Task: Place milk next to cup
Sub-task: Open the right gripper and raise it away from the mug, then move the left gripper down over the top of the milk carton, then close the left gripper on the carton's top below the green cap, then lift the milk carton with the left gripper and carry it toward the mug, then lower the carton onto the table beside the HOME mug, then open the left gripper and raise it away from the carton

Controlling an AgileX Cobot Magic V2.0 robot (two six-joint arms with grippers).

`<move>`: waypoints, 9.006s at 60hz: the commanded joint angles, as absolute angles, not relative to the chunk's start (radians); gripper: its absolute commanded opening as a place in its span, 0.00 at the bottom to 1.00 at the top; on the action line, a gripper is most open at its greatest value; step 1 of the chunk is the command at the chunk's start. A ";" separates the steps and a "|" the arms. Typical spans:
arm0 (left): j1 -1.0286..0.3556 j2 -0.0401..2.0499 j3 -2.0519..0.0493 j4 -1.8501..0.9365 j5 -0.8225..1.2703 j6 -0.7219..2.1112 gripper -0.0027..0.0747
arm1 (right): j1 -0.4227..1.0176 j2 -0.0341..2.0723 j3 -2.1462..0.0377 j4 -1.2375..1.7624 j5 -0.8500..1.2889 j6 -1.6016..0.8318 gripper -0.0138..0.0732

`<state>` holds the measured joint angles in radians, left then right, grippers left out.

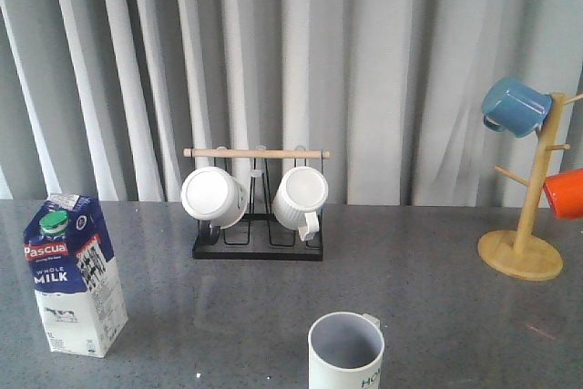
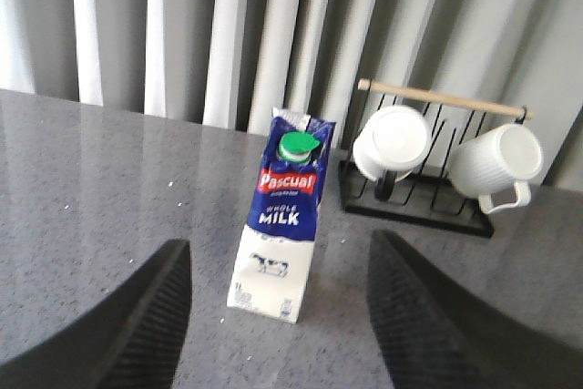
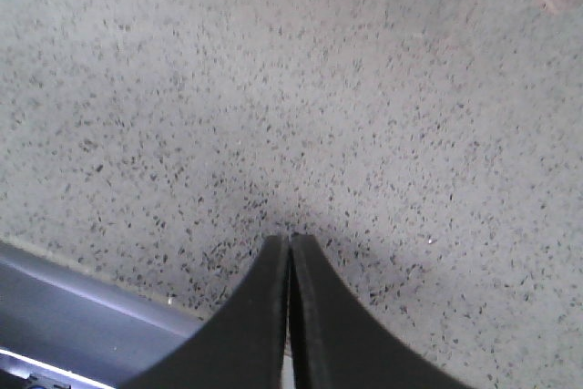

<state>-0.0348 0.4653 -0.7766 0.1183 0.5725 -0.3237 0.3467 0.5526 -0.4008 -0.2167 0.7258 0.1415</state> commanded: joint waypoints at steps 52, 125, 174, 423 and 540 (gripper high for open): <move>-0.034 1.120 -1.579 -0.112 0.914 -0.015 0.69 | 0.345 0.535 -0.427 -0.236 0.650 0.163 0.15; -0.034 1.574 -2.066 -0.163 1.252 -0.022 0.75 | 0.345 0.477 -0.427 -0.245 0.693 0.163 0.15; -0.034 1.692 -2.018 -0.016 1.252 0.041 0.74 | 0.345 0.477 -0.427 -0.244 0.691 0.163 0.15; -0.353 1.899 -2.019 -0.348 1.253 0.034 0.47 | 0.345 0.477 -0.427 -0.231 0.696 0.163 0.15; -0.352 1.208 -1.989 -0.252 1.253 0.084 0.02 | 0.345 0.477 -0.427 -0.422 0.599 0.380 0.15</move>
